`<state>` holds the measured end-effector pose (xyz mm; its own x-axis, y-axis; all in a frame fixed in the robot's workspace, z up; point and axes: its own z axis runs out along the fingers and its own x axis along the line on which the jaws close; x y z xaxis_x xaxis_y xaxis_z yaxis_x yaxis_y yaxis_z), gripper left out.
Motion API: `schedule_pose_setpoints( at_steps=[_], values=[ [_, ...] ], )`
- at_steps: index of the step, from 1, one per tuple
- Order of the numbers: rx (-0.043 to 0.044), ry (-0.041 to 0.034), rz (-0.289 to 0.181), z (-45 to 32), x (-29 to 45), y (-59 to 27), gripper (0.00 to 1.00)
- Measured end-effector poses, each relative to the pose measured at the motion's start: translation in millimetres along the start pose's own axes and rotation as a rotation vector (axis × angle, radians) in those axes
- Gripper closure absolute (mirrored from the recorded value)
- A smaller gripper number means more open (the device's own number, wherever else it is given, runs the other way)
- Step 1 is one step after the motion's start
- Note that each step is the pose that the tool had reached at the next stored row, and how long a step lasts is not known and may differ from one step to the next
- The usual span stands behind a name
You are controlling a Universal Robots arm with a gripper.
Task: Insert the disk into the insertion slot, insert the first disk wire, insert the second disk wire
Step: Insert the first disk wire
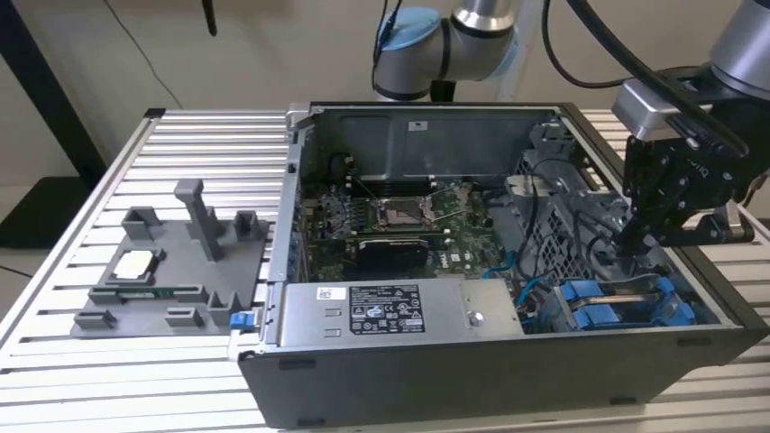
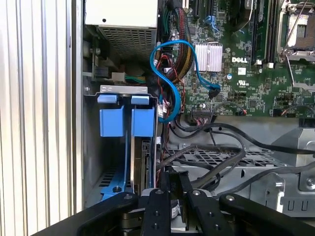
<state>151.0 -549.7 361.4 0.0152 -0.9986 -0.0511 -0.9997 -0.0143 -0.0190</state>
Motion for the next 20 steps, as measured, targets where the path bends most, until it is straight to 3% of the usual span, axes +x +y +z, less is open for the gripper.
schedule_pose_setpoints(
  at_steps=[10, 17, 20],
  values=[
    [-0.0031, -0.0004, 0.000, 1.2, 0.3, -1.6, 0.81],
    [-0.0251, 0.0000, 0.001, 4.1, 6.8, -8.3, 0.81],
    [-0.0397, 0.0014, 0.002, 4.6, 11.1, -12.0, 0.81]
  ],
)
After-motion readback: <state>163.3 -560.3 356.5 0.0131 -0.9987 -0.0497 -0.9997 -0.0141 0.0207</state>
